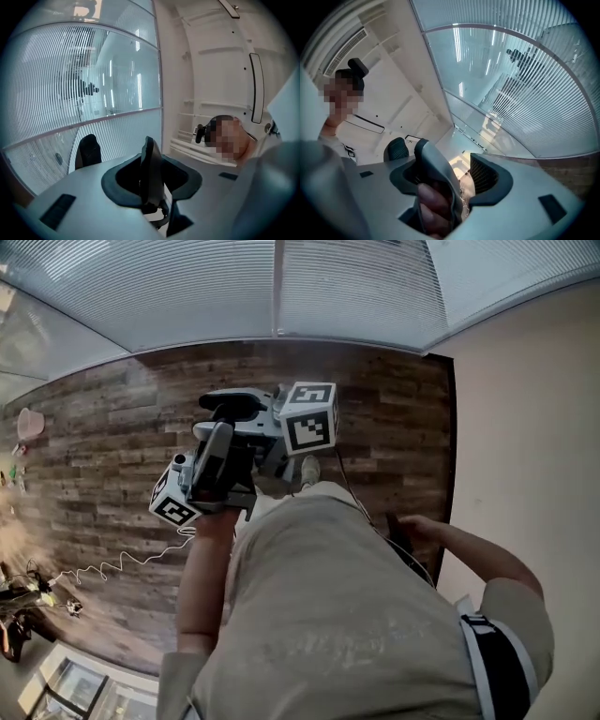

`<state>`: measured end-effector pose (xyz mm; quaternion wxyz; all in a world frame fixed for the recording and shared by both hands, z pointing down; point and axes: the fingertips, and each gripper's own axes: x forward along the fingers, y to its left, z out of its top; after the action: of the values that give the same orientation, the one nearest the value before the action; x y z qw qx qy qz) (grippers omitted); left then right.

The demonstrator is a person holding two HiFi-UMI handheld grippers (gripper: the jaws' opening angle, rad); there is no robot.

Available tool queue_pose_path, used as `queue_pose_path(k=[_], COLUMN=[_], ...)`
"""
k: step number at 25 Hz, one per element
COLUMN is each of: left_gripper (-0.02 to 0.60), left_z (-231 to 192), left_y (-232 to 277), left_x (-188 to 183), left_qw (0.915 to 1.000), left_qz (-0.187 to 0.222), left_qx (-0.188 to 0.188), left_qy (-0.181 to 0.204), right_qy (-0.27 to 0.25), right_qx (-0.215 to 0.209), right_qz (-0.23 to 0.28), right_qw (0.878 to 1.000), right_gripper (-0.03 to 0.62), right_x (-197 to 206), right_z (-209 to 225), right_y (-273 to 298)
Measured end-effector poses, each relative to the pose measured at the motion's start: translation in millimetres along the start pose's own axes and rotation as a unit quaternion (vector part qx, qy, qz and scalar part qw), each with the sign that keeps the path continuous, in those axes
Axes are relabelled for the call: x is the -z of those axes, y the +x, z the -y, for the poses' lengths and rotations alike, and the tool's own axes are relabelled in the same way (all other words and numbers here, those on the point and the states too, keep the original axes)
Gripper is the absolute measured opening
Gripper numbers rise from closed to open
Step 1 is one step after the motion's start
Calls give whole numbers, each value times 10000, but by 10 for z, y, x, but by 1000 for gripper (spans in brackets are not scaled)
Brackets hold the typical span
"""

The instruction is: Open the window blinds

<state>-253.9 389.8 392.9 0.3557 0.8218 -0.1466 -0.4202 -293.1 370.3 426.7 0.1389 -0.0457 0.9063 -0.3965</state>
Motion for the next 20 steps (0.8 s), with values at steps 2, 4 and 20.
queue_pose_path(k=[2,4,20], left_gripper=[124,124,124], left_z=[2,9,72], left_y=[12,38,158], left_x=[6,8,69], left_qw=[10000,9999,9991], left_qz=[-14,-28,-374], left_qx=[-35,-51,-9], left_qy=[-46,-95,-190], right_qy=[66,108,152], right_qx=[-6,-20,-32], right_qz=[-1,-14,327], right_qw=[10000,9999,9993], right_gripper=[253,252,252], right_x=[16,17,-64], right_z=[7,8,-43], right_y=[-4,-9,-67])
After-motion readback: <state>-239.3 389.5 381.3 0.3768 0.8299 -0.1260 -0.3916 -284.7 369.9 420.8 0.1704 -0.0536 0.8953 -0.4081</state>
